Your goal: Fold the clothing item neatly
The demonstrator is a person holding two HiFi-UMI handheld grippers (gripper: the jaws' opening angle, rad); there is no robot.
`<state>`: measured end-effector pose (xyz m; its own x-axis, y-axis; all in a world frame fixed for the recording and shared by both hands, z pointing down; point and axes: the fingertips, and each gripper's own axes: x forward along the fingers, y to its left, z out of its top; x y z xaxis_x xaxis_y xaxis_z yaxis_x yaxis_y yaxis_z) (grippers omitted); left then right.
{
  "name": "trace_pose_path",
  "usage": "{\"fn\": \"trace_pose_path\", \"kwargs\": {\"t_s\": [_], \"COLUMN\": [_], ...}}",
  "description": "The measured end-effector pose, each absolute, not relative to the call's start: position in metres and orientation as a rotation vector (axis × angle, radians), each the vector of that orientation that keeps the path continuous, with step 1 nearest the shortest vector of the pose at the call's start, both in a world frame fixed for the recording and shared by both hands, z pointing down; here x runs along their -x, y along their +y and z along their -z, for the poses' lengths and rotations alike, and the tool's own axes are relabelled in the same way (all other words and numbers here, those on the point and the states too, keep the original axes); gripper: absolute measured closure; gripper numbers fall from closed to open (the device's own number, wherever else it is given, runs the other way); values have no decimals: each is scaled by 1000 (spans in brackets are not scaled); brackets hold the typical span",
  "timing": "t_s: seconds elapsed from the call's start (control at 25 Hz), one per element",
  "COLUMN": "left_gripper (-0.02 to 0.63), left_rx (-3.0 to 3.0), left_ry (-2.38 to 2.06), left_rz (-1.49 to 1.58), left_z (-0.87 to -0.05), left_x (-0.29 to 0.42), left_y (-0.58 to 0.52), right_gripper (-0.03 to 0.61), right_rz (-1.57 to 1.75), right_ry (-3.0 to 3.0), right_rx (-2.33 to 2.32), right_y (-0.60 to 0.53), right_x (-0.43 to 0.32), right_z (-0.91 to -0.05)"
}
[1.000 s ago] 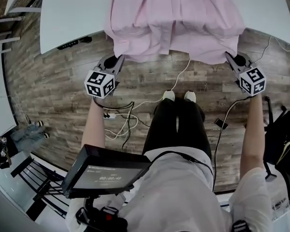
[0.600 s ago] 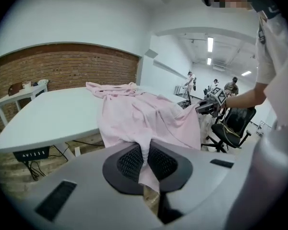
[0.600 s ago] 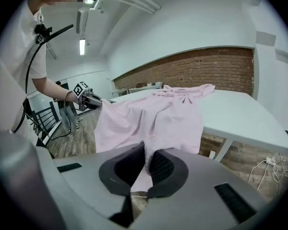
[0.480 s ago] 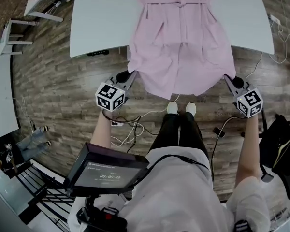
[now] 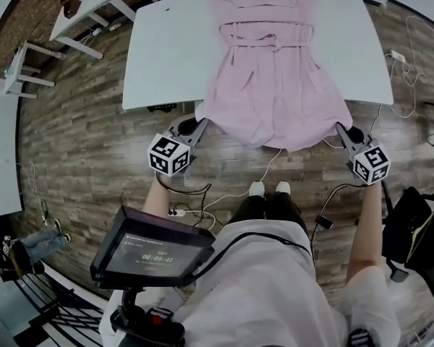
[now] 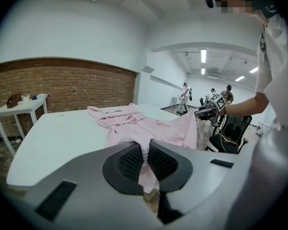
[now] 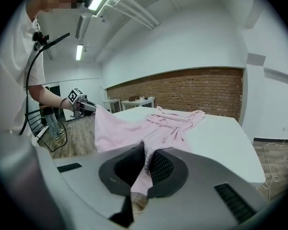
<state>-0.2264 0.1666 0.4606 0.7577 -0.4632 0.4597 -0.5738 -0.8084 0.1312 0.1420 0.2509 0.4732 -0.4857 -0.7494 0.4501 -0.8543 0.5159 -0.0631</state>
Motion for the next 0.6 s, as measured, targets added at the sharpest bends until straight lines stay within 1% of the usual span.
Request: {"fn": "trace_pose_path", "kwargs": {"t_s": [0.28,0.6], "left_gripper": [600,600], "left_rx": [-2707,-2706], "left_ry": [-854,-935], "left_rz": [-540,-539], "left_z": [-434,-408], "left_x": [229,216], "left_y": [137,89], "right_gripper": [569,569], "right_rz": [-349,-299], "right_ry": [-2413,-2489], "right_rx": [-1389,-1384], "right_y": [229,172], "right_x": [-152,-174], "right_z": [-445,-421]}}
